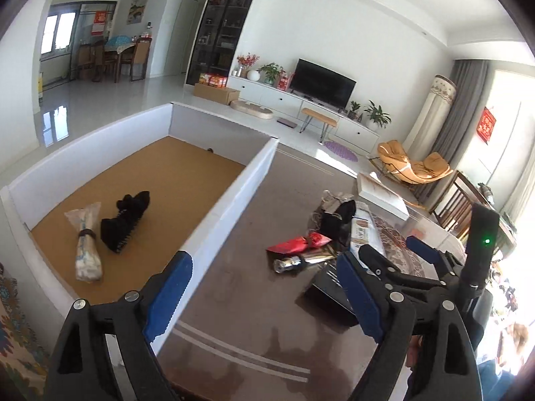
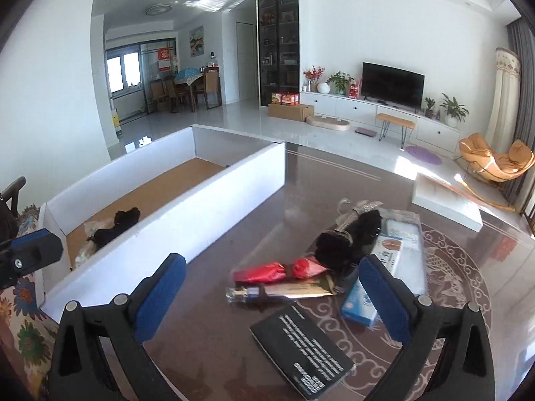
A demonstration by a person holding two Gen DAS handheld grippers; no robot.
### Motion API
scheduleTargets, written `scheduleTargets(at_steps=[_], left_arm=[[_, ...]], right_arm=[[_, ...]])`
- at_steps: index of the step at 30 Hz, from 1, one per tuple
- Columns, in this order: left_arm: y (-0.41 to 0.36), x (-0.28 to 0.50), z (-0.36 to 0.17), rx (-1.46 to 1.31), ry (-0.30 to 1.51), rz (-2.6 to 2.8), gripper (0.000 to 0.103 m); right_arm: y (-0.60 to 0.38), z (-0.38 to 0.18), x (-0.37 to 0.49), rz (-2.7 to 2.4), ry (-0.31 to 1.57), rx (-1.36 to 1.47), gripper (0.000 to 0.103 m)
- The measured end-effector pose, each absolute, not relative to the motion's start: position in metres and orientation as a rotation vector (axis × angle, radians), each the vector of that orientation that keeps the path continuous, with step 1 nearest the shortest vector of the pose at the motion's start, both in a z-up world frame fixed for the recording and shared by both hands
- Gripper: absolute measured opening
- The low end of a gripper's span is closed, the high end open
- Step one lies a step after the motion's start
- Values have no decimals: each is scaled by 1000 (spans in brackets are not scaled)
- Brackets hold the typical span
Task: Organize objects
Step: 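Bring both grippers back over the table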
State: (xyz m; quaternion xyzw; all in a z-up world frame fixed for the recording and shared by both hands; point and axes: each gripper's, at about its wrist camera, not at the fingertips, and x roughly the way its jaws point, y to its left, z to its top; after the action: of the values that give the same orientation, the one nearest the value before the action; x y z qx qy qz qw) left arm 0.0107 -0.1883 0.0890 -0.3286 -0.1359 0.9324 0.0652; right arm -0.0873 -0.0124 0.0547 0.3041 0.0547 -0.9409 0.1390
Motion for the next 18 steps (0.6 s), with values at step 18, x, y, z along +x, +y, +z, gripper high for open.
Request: scheduleTargets(at_steps=[18], left_arm=[[-67,-25,-12,-1273,-196,2670,101]], right_arm=[[163,-53,-19,-2833,195,1376,103]])
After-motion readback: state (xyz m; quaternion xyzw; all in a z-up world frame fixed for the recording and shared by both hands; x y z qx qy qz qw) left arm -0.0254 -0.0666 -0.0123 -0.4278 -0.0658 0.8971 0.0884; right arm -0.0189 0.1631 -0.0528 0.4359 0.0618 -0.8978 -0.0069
